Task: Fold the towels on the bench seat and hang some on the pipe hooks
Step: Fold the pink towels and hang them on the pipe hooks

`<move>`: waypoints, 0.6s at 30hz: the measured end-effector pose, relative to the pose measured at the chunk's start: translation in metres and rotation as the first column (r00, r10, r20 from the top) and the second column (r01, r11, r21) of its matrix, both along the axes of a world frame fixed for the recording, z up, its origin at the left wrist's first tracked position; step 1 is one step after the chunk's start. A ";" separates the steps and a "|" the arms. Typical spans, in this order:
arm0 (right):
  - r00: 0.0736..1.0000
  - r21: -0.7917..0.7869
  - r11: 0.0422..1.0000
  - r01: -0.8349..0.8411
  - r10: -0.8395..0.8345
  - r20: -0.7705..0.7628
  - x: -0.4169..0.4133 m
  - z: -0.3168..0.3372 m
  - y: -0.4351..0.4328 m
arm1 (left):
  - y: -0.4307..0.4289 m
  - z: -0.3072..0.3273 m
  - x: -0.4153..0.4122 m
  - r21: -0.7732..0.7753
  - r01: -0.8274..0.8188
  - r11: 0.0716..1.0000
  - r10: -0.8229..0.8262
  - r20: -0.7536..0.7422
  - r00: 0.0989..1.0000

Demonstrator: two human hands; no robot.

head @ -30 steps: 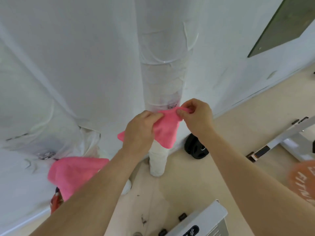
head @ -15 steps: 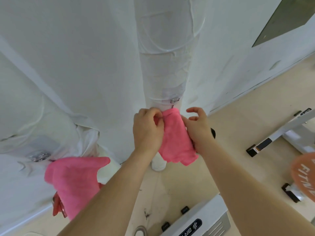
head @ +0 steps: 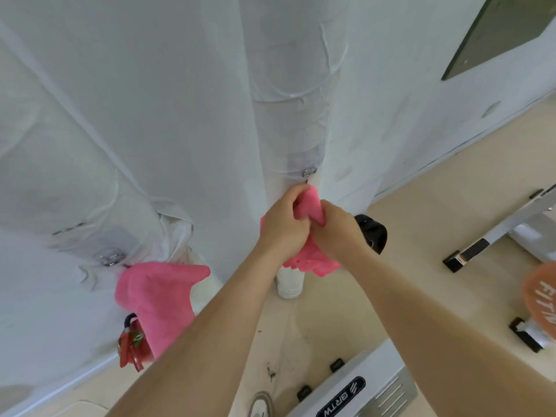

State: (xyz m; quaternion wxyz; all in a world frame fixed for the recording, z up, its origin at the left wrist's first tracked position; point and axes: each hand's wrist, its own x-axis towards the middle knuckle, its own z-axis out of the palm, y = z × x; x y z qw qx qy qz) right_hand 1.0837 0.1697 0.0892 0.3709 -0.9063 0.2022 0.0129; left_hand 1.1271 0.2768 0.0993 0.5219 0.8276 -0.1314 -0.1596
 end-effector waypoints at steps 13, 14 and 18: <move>0.987 -0.324 0.946 0.023 0.030 0.160 0.007 0.003 0.003 | -0.011 -0.003 0.009 0.272 -0.039 0.962 -0.099 0.476 0.874; 0.989 -0.338 0.941 -0.006 0.055 0.134 0.007 0.001 0.004 | -0.010 -0.003 0.010 0.327 -0.023 0.945 -0.147 0.483 0.863; 0.991 -0.344 0.931 -0.118 0.130 0.011 0.009 0.000 0.000 | -0.010 0.003 0.009 0.566 -0.014 0.824 -0.319 0.485 0.815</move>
